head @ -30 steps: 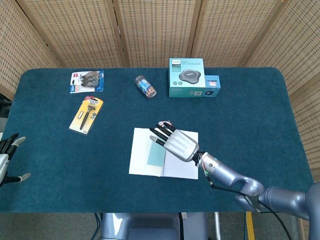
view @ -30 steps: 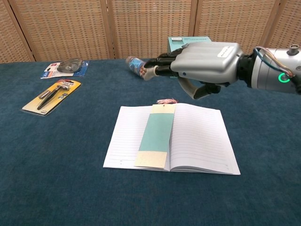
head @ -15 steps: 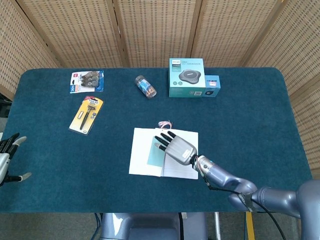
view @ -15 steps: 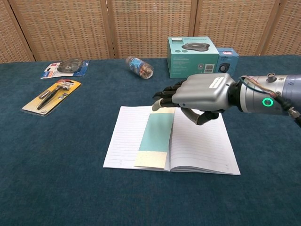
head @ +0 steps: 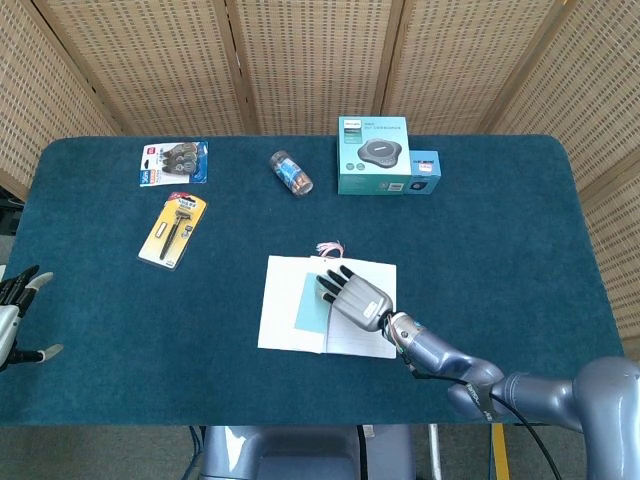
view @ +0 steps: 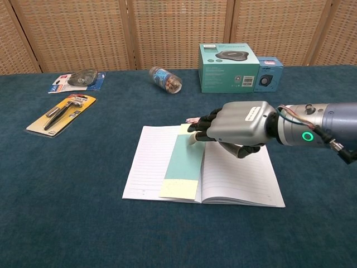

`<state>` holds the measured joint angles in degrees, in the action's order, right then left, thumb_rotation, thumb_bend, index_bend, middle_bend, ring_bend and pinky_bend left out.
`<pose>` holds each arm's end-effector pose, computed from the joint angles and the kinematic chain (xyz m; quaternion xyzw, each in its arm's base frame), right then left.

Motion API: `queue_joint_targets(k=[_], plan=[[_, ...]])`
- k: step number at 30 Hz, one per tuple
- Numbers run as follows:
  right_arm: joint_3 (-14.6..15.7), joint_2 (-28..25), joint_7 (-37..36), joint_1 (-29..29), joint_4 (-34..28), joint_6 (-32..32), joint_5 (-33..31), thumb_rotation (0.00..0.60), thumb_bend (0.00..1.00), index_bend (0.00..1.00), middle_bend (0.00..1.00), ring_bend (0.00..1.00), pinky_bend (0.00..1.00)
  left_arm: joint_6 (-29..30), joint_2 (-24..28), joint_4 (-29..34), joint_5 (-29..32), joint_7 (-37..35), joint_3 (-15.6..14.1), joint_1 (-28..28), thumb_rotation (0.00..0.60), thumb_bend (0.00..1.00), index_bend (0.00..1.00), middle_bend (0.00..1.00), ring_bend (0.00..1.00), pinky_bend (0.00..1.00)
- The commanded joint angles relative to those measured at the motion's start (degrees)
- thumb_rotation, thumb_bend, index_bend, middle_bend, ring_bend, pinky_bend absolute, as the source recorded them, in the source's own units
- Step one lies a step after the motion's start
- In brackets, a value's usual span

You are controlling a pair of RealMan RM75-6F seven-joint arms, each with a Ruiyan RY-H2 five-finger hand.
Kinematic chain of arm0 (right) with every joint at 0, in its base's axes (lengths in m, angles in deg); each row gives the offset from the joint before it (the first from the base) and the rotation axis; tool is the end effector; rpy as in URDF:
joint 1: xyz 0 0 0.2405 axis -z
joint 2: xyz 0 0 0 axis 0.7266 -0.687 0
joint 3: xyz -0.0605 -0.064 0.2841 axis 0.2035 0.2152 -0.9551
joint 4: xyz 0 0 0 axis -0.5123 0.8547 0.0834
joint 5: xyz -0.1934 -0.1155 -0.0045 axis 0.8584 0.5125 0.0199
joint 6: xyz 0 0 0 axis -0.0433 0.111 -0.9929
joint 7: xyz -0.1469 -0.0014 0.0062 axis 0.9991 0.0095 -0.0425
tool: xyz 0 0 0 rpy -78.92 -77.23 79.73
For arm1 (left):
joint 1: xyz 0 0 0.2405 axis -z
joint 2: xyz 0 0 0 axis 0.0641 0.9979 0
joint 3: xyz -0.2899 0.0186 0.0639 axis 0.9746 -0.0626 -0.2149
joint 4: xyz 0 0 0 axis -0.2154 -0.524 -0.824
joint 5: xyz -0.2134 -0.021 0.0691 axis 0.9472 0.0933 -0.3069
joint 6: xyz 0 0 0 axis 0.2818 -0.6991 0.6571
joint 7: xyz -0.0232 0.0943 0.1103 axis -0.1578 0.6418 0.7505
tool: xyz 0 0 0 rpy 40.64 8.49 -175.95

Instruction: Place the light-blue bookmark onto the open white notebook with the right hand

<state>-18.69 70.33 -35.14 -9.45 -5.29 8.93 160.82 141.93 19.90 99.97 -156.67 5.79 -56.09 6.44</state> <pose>-0.1371 -0.3872 -0.0677 0.9142 -0.0901 0.2140 0.3321 -0.3860 0.2146 0.1848 -0.5940 -0.4836 -0.3356 0.5483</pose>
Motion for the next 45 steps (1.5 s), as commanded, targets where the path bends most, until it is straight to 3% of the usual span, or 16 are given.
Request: queue_joint_targets(k=[1,25,45], plan=[[0.43,0.83,1.29,-0.13,1.09,-0.05,-0.68,0.600,1.00,0.08,0.00,0.00,0.12,0.13,0.00,-0.08,-0.10,-0.15,-0.01,-0.02,0.600,0.00,0.00,0.00,0.00,0.00],[1.08,5.17,8.15,-2.22,3.93,0.32,-3.89,0.600,1.00,0.08,0.00,0.00,0.12,0.32,-0.12,-0.39,-0.37,-0.83,-0.07,0.07,0.600,0.00,0.00,0.00,0.00,0.00],[2.61,3.65,9.02,-2.17,3.09,1.60,-2.93,0.600,1.00,0.08,0.00,0.00,0.12,0.40,-0.22,-0.24,-0.65,-0.50,-0.23,0.15,0.600,0.00,0.00,0.00,0.00,0.00]])
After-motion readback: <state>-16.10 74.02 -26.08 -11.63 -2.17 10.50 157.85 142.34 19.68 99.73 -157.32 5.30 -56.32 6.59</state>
